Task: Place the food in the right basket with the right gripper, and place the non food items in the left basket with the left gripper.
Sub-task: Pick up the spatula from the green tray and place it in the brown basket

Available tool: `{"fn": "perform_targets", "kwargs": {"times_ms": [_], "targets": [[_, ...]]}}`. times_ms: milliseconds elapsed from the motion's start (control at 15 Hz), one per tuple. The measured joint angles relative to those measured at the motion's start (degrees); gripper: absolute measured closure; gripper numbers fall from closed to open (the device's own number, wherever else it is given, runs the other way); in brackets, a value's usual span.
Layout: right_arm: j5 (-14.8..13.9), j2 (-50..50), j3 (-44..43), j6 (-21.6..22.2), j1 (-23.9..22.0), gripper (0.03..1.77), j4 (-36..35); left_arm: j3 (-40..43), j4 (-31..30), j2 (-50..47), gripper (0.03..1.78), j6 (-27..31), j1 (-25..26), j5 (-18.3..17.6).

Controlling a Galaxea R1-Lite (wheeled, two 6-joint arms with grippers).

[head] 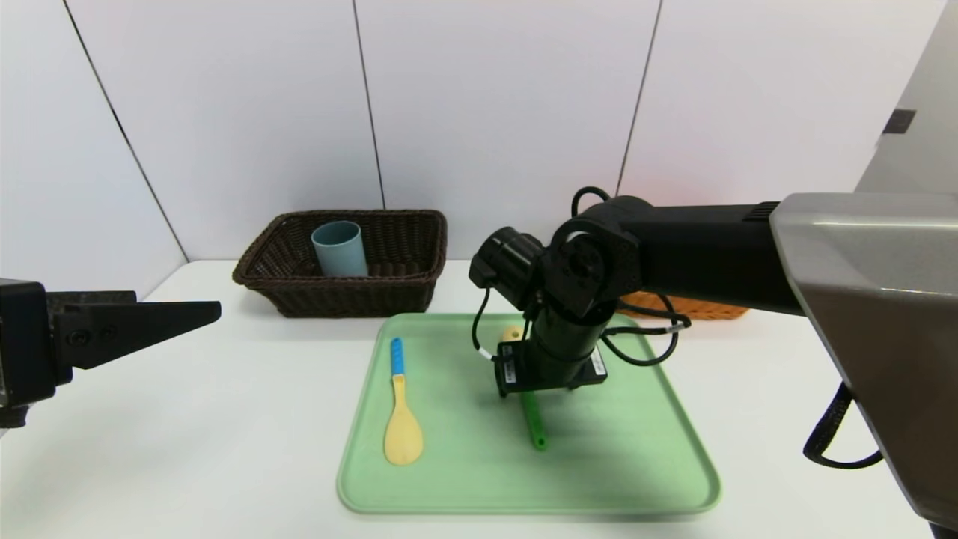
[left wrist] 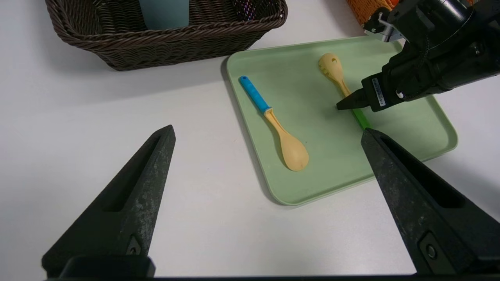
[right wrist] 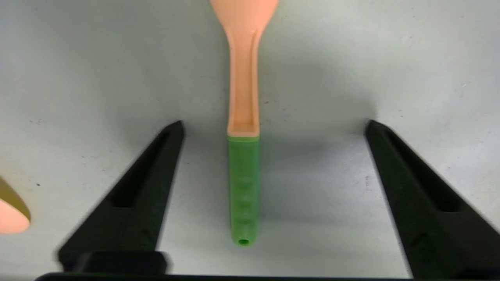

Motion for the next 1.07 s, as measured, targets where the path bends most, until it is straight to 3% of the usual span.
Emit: {"fn": "perform_targets", "kwargs": {"times_ms": [333, 400, 467, 1067], "targets": [[-0.05, -0.02, 0.00, -0.04, 0.02, 0.99, 0.16, -0.04, 0.22, -0.37, 0.12, 0.00, 0.00, 0.00], [-0.05, -0.02, 0.00, -0.02, 0.13, 1.20, 0.22, -0.02, 0.24, -0.55, 0.12, 0.00, 0.00, 0.00], [-0.13, -0.02, 0.00, -0.02, 0.24, 1.69, 0.33, 0.00, 0.24, -0.69, 0.12, 0.00, 0.00, 0.00], [-1.49, -4.78, -0.05, -0.89, 2.54, 1.66, -1.27, 0.77, 0.38, -1.95, 0.12, -0.02, 0.00, 0.05]]}}
